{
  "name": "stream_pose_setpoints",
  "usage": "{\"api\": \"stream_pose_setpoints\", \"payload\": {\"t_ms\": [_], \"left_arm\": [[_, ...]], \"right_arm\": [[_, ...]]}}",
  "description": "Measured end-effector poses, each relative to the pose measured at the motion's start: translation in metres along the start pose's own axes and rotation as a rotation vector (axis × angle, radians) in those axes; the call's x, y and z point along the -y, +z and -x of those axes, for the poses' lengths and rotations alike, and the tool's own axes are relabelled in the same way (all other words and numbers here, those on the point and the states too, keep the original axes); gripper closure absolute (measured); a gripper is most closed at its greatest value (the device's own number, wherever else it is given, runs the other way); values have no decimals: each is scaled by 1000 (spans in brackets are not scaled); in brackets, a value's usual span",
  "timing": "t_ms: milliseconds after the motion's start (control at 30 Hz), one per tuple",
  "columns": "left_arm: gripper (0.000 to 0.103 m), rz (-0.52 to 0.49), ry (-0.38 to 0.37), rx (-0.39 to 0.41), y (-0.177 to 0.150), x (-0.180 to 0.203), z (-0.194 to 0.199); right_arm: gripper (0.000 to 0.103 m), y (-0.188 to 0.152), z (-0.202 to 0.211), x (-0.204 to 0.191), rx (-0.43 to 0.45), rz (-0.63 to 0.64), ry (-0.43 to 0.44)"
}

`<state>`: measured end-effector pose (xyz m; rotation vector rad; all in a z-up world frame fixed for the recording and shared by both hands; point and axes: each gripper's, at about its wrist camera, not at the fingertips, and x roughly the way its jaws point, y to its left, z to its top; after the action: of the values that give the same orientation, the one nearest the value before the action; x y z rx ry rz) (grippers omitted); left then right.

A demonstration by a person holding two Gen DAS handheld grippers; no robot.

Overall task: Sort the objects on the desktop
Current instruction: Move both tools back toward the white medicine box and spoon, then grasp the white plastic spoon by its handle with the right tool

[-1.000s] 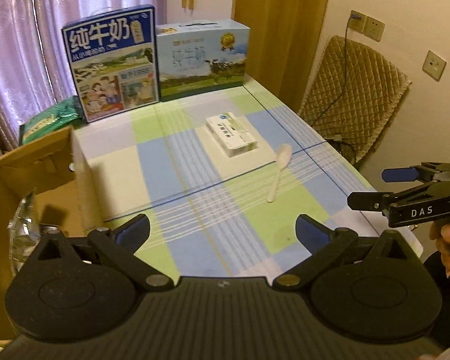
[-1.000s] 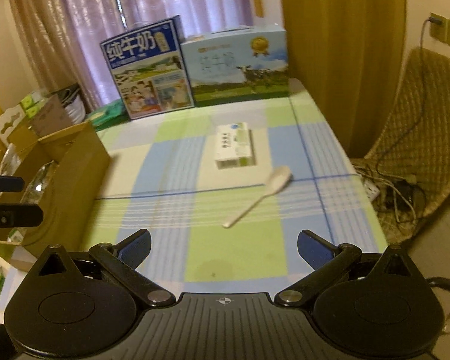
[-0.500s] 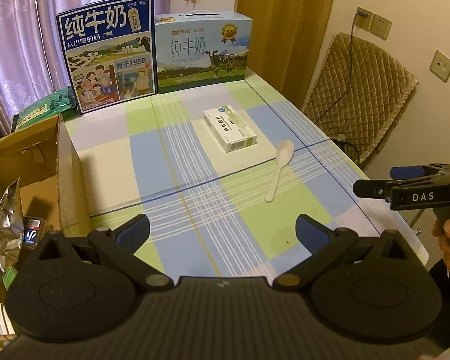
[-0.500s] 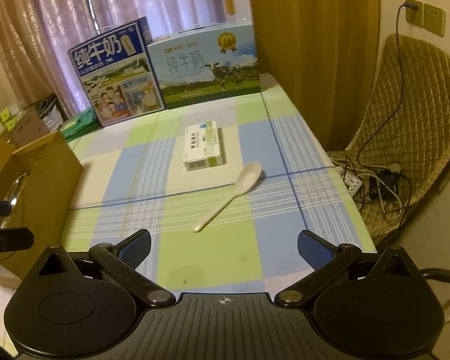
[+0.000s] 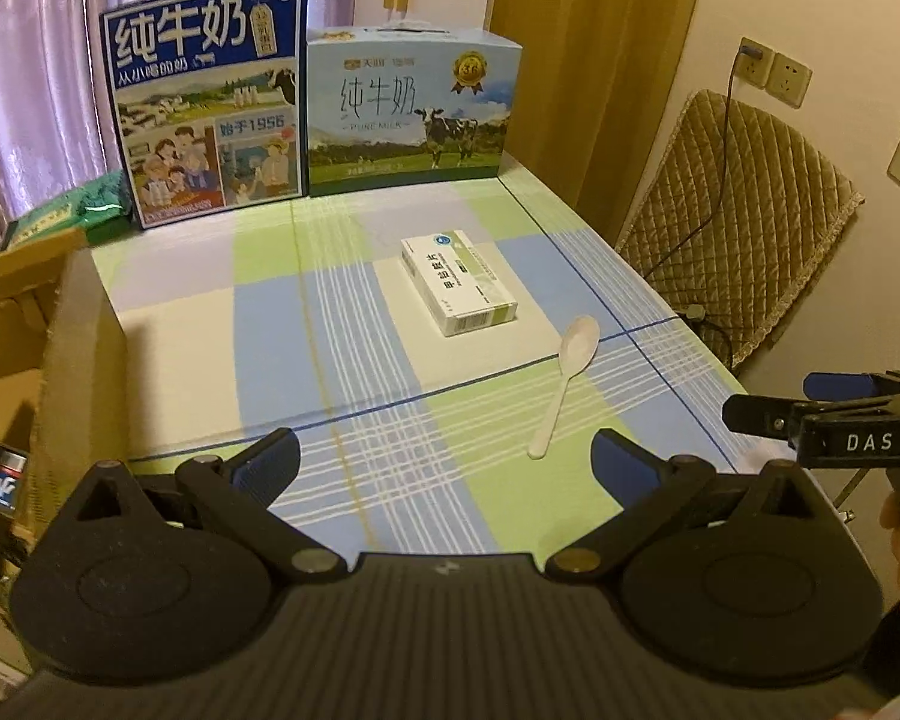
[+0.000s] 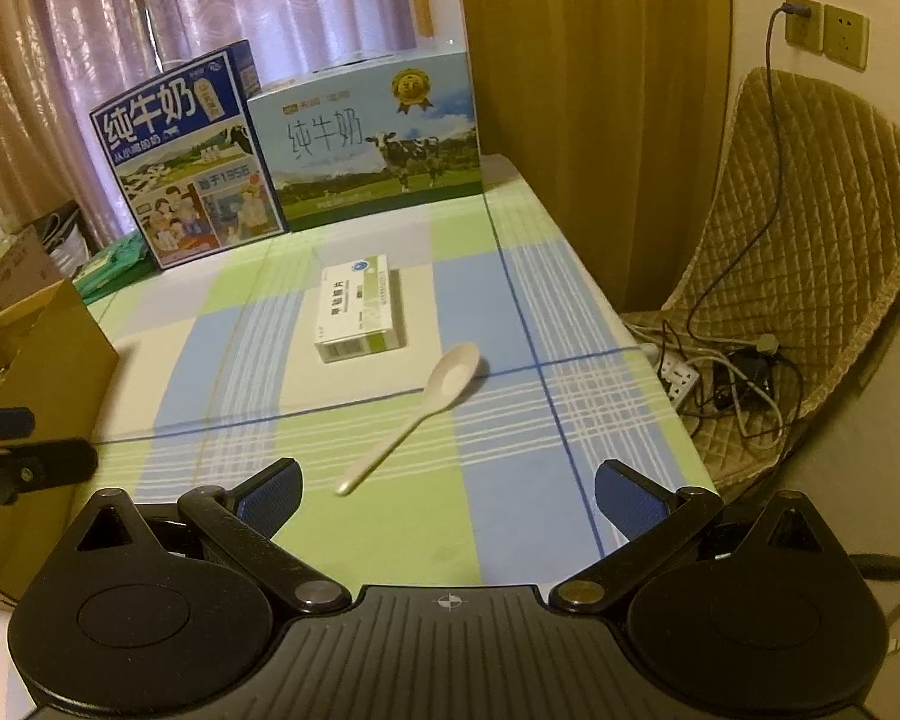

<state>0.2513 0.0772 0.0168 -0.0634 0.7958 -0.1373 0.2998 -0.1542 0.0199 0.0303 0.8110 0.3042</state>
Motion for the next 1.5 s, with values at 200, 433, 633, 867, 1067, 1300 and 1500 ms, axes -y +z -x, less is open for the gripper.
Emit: {"api": "stream_pose_setpoints", "payload": {"t_ms": [200, 433, 633, 867, 1067, 1300, 1500], "left_arm": [[2, 20, 31, -2, 3, -6, -21], [2, 40, 76, 14, 10, -9, -53], [2, 27, 91, -12, 9, -9, -88], [2, 59, 94, -19, 21, -17, -113], [2, 69, 97, -17, 29, -20, -126], [2, 41, 119, -28, 34, -22, -143], [2, 43, 106, -47, 29, -20, -146]], "right_arm": [[2, 2, -21, 2, 36, -14, -5], [2, 1, -58, 11, 62, -35, -23], [2, 5, -93, 19, 68, -66, -8], [13, 19, -131, 25, 39, -86, -8], [29, 27, -157, 25, 7, -81, 4], [51, 27, -176, 10, -17, 5, 10], [62, 29, -190, 3, -33, 35, 0]]}}
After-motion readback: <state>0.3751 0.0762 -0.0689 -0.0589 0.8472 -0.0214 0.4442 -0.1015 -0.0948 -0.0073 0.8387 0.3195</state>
